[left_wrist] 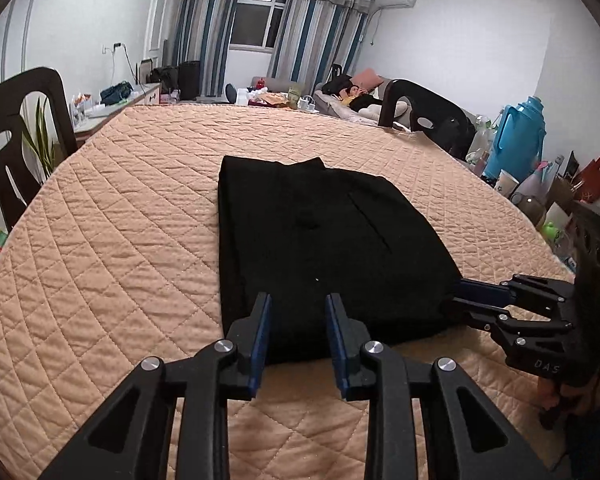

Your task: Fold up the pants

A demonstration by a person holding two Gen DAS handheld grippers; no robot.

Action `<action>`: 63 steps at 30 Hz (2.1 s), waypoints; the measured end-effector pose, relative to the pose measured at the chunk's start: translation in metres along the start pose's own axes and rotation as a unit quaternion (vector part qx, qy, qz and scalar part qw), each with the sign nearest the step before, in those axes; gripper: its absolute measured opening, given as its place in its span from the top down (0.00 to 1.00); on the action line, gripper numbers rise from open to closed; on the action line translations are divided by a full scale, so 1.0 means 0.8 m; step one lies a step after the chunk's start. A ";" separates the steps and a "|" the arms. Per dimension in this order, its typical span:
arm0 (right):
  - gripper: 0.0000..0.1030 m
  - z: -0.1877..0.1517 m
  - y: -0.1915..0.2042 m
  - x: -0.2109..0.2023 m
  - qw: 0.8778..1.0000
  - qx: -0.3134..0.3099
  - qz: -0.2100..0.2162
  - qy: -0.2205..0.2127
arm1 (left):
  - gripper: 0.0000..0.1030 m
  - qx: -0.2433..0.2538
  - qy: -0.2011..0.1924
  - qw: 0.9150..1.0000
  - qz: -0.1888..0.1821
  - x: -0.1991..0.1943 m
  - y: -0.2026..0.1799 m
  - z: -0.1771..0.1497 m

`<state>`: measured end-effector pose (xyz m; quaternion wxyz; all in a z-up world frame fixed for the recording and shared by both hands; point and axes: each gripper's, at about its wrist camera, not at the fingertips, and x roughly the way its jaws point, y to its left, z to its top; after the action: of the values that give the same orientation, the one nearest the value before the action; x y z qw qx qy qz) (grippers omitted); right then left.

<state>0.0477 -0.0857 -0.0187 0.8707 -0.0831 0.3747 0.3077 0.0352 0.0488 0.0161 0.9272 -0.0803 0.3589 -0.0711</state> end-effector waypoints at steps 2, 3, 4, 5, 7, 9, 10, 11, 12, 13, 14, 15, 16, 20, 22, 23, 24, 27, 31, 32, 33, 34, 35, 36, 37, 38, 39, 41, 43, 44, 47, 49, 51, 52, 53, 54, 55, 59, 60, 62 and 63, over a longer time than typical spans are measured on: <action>0.72 0.000 -0.002 0.002 1.000 0.002 0.002 0.000 | 0.70 0.008 -0.004 1.000 0.005 0.001 -0.003 -0.003; 0.72 0.000 -0.003 0.004 1.000 0.004 0.004 0.000 | 0.70 0.006 -0.004 1.000 0.005 0.000 -0.003 -0.003; 0.72 -0.001 -0.005 0.004 1.000 0.008 0.008 0.000 | 0.70 0.003 -0.003 1.000 0.005 -0.001 -0.002 -0.002; 0.72 0.001 -0.007 0.003 1.000 0.011 0.010 0.000 | 0.70 0.001 -0.002 1.000 0.007 -0.002 -0.002 -0.002; 0.72 0.002 -0.003 -0.006 1.000 0.015 0.007 -0.005 | 0.71 0.003 0.000 1.000 0.020 -0.008 -0.008 -0.002; 0.72 -0.002 0.000 -0.019 1.000 0.020 0.009 -0.013 | 0.70 0.002 -0.002 1.000 0.027 -0.018 -0.013 -0.003; 0.72 -0.003 0.000 -0.024 1.000 0.023 0.009 -0.016 | 0.70 0.000 0.002 1.000 0.030 -0.021 -0.014 -0.005; 0.72 -0.005 0.000 -0.027 0.999 0.026 0.008 -0.017 | 0.69 -0.001 0.005 0.999 0.034 -0.022 -0.016 -0.006; 0.72 -0.006 0.001 -0.031 0.999 0.028 0.008 -0.019 | 0.68 0.000 0.006 0.999 0.040 -0.024 -0.018 -0.008; 0.72 -0.009 0.000 -0.035 0.999 0.030 0.010 -0.020 | 0.66 0.002 0.005 0.999 0.047 -0.027 -0.020 -0.010; 0.71 -0.011 0.001 -0.038 0.999 0.032 0.011 -0.021 | 0.63 0.003 0.004 0.999 0.051 -0.029 -0.021 -0.012; 0.71 -0.014 0.000 -0.041 0.999 0.038 0.011 -0.020 | 0.62 0.005 0.005 0.998 0.055 -0.031 -0.022 -0.014; 0.70 -0.017 0.000 -0.043 0.999 0.042 0.010 -0.018 | 0.61 0.006 0.006 0.998 0.058 -0.032 -0.023 -0.015; 0.67 -0.027 0.004 -0.052 0.999 0.032 -0.005 -0.017 | 0.57 0.013 0.006 0.998 0.062 -0.040 -0.029 -0.023; 0.65 -0.033 0.006 -0.056 0.999 0.025 -0.018 -0.014 | 0.55 0.016 0.004 0.998 0.066 -0.043 -0.031 -0.027; 0.65 -0.036 0.007 -0.058 0.999 0.024 -0.026 -0.014 | 0.55 0.017 0.004 0.998 0.068 -0.044 -0.032 -0.029; 0.65 -0.038 0.006 -0.059 0.999 0.024 -0.031 -0.013 | 0.55 0.017 0.005 0.997 0.069 -0.044 -0.032 -0.031; 0.64 -0.046 0.003 -0.060 0.999 0.031 -0.039 -0.008 | 0.54 0.017 0.010 0.997 0.075 -0.043 -0.031 -0.036; 0.64 -0.051 0.002 -0.058 0.998 0.034 -0.046 -0.004 | 0.54 0.011 0.019 0.997 0.074 -0.040 -0.029 -0.038; 0.64 -0.051 0.002 -0.058 0.998 0.035 -0.044 -0.004 | 0.54 0.010 0.018 0.997 0.073 -0.040 -0.029 -0.037; 0.64 -0.049 0.003 -0.057 0.998 0.036 -0.041 -0.006 | 0.54 0.012 0.016 0.997 0.071 -0.040 -0.031 -0.035; 0.64 -0.046 0.004 -0.058 0.999 0.035 -0.039 -0.012 | 0.54 0.013 0.011 0.998 0.067 -0.040 -0.031 -0.031; 0.64 -0.042 0.005 -0.059 0.999 0.033 -0.036 -0.020 | 0.54 0.014 0.005 0.998 0.064 -0.039 -0.032 -0.027; 0.64 -0.035 0.007 -0.058 0.999 0.029 -0.031 -0.029 | 0.54 0.014 -0.004 0.998 0.061 -0.038 -0.033 -0.022; 0.64 -0.029 0.008 -0.058 0.999 0.026 -0.026 -0.038 | 0.55 0.015 -0.011 0.998 0.058 -0.037 -0.035 -0.016; 0.64 -0.024 0.009 -0.056 0.998 0.025 -0.024 -0.048 | 0.56 0.017 -0.017 0.998 0.054 -0.036 -0.037 -0.012; 0.64 -0.017 0.008 -0.053 0.998 0.028 -0.020 -0.054 | 0.58 0.020 -0.029 0.998 0.049 -0.034 -0.039 -0.007; 0.66 -0.008 0.008 -0.043 0.998 0.032 -0.017 -0.060 | 0.67 0.025 -0.030 0.998 0.049 -0.024 -0.040 -0.002; 0.72 -0.006 0.009 -0.027 0.998 0.029 -0.025 -0.044 | 0.70 0.022 -0.006 0.998 0.059 -0.005 -0.037 -0.003; 0.74 -0.007 0.009 -0.018 0.999 0.028 -0.030 -0.028 | 0.70 0.025 -0.002 0.998 0.062 0.000 -0.036 -0.005; 0.74 -0.009 0.008 -0.014 0.999 0.025 -0.030 -0.019 | 0.70 0.041 -0.009 0.997 0.067 -0.003 -0.040 -0.013; 0.74 -0.011 0.007 -0.011 0.999 0.024 -0.031 -0.010 | 0.70 0.042 -0.006 0.997 0.067 -0.001 -0.040 -0.014; 0.74 -0.010 0.009 -0.010 0.999 0.022 -0.036 -0.007 | 0.70 0.043 -0.003 0.997 0.068 0.000 -0.040 -0.013; 0.74 -0.010 0.010 -0.009 0.999 0.020 -0.039 -0.006 | 0.70 0.045 -0.003 0.996 0.071 0.000 -0.041 -0.012; 0.74 -0.009 0.011 -0.009 0.999 0.018 -0.042 -0.006 | 0.70 0.048 -0.001 0.996 0.074 0.001 -0.043 -0.012; 0.74 -0.009 0.010 -0.010 0.999 0.019 -0.041 -0.007 | 0.70 0.050 0.001 0.996 0.078 0.001 -0.046 -0.010; 0.74 -0.010 0.010 -0.013 0.999 0.020 -0.040 -0.010 | 0.70 0.051 0.002 0.995 0.080 0.000 -0.047 -0.010; 0.73 -0.015 0.010 -0.030 0.998 0.026 -0.051 -0.016 | 0.70 0.033 0.011 0.996 0.078 -0.012 -0.043 -0.015; 0.73 -0.019 0.009 -0.034 0.998 0.030 -0.048 -0.016 | 0.70 0.030 0.015 0.996 0.079 -0.014 -0.042 -0.017; 0.73 -0.026 0.008 -0.039 0.998 0.033 -0.044 -0.010 | 0.70 0.029 0.021 0.996 0.084 -0.016 -0.042 -0.024; 0.73 -0.031 0.009 -0.041 0.998 0.031 -0.046 -0.005 | 0.70 0.029 0.023 0.996 0.087 -0.017 -0.042 -0.027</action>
<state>0.0111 -0.1051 -0.0121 0.8878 -0.0717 0.3754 0.2563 0.0078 0.0163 0.0160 0.9232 -0.0201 0.3837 -0.0026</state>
